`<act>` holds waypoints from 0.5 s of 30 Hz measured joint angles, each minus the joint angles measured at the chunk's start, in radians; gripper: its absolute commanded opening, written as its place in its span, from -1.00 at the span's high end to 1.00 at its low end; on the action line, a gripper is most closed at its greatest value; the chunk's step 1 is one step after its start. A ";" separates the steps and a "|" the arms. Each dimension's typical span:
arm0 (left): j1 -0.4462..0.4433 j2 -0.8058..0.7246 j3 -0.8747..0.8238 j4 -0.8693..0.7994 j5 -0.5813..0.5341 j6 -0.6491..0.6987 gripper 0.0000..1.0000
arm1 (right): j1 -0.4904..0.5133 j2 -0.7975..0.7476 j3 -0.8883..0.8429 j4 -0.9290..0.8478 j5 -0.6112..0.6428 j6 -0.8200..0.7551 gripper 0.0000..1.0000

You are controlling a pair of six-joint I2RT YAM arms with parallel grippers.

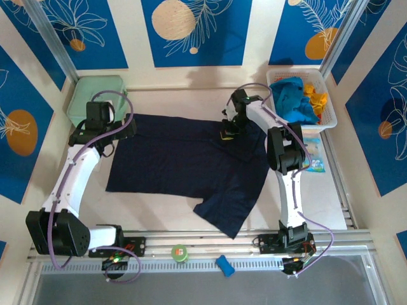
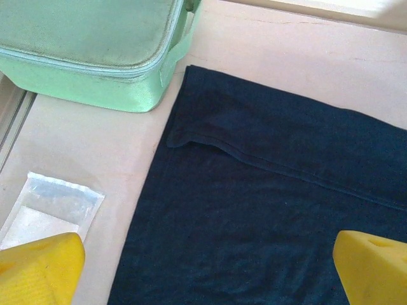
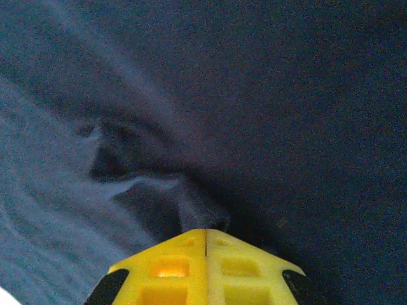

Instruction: Fold and stack the t-shirts

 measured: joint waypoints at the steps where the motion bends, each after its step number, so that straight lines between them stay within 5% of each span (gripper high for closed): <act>1: 0.000 -0.003 -0.004 0.000 0.000 0.000 -0.99 | 0.021 -0.031 -0.028 0.008 0.010 0.018 1.00; 7: 0.000 -0.005 -0.022 0.005 0.004 0.000 -0.99 | 0.143 -0.127 -0.127 0.040 0.095 0.136 0.97; 9: 0.000 -0.005 -0.034 0.008 0.011 0.000 -0.99 | 0.177 -0.127 -0.151 0.048 0.126 0.178 0.76; 15: 0.000 -0.005 -0.051 0.008 0.030 0.003 -0.99 | 0.241 -0.124 -0.182 0.039 0.197 0.271 0.58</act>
